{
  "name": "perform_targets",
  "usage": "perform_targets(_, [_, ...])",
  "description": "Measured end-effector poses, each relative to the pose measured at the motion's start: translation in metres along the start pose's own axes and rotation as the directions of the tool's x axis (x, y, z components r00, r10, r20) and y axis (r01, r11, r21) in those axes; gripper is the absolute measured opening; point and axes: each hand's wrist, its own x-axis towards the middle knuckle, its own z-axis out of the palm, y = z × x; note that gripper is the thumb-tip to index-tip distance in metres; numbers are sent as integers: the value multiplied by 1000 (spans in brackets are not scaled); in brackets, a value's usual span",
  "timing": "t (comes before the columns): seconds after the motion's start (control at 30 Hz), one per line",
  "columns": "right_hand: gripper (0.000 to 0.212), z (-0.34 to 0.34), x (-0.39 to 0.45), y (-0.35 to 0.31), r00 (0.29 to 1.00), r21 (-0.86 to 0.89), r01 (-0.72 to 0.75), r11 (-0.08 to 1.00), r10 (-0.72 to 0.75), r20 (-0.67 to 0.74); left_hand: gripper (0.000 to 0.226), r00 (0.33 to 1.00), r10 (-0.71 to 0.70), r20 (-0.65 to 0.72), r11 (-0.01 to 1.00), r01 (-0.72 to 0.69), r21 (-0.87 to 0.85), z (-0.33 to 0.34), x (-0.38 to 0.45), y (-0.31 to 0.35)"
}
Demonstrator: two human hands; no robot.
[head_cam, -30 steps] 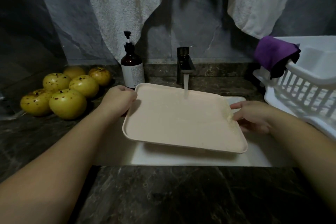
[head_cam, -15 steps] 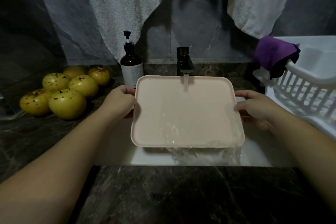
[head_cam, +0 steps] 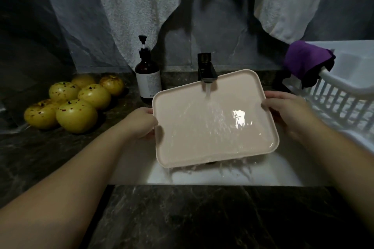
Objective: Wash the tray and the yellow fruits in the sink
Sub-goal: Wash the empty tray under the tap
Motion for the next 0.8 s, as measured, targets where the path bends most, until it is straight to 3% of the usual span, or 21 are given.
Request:
perform_targets(0.23, [20, 2, -7, -8, 999, 90, 19, 996, -23, 38, 15, 989, -146, 34, 983, 149, -109, 9, 8, -5])
perform_targets(0.33, [17, 5, -8, -9, 999, 151, -1, 988, -5, 38, 38, 976, -197, 88, 969, 208, -133, 8, 9, -6])
perform_targets(0.53, [12, 4, -9, -13, 991, 246, -67, 967, 36, 128, 54, 959, -237, 153, 966, 249, -63, 8, 4, -5])
perform_targets(0.7, [12, 2, -10, -17, 959, 270, -256, 928, 209, 193, 55, 961, -245, 131, 967, 252, -38, 9, 7, -5])
perform_targets(0.8, [11, -1, -7, -15, 934, 208, -350, 913, 322, 156, 57, 964, -252, 86, 966, 255, -31, 7, 9, -5])
